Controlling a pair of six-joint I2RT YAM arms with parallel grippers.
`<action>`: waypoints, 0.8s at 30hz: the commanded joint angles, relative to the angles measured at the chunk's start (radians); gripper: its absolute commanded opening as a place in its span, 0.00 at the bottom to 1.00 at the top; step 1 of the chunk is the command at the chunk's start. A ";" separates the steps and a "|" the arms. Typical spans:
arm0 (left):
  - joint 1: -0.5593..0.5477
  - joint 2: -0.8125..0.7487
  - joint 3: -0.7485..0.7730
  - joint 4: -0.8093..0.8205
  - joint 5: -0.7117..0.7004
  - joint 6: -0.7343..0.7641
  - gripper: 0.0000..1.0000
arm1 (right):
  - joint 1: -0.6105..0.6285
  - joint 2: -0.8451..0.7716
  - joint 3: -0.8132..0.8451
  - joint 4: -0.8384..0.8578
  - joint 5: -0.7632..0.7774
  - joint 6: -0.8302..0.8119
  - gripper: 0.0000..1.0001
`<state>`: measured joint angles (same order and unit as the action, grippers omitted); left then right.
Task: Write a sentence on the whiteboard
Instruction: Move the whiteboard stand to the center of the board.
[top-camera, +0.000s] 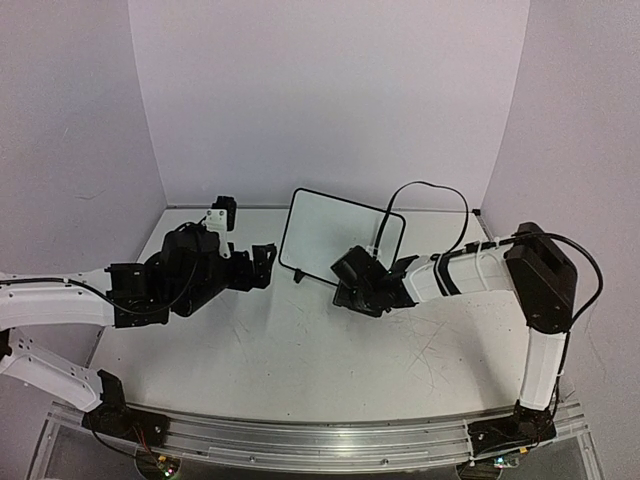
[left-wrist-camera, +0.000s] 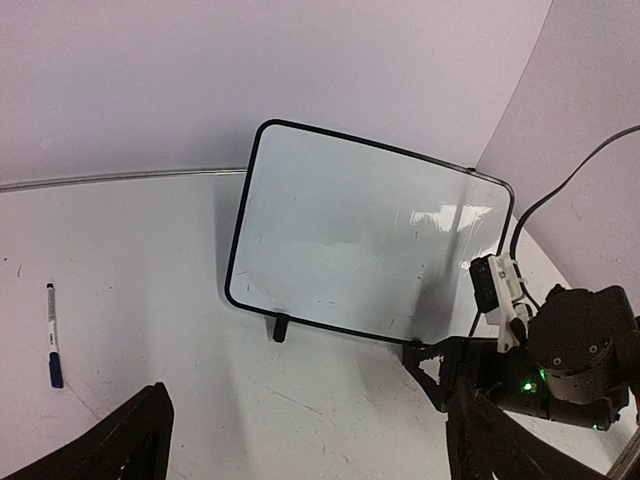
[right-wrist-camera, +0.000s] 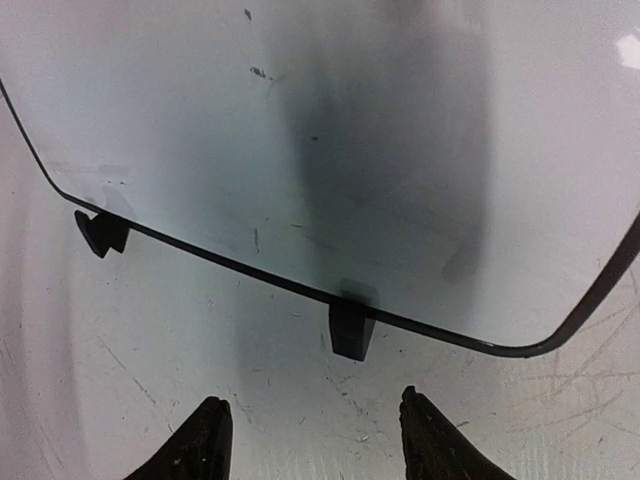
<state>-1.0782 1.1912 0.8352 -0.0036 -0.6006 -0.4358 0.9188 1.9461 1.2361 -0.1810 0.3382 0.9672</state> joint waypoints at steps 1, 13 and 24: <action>0.003 -0.048 -0.012 -0.026 -0.040 0.035 0.96 | 0.001 0.056 0.068 -0.013 0.075 0.041 0.58; 0.004 -0.158 -0.059 -0.036 -0.072 0.046 0.98 | -0.001 0.171 0.150 -0.050 0.167 0.039 0.42; 0.004 -0.182 -0.058 -0.057 -0.084 0.045 0.98 | -0.020 0.217 0.177 -0.058 0.191 -0.038 0.27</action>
<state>-1.0779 1.0332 0.7807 -0.0480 -0.6586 -0.3977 0.9073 2.1492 1.3766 -0.2170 0.4783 0.9821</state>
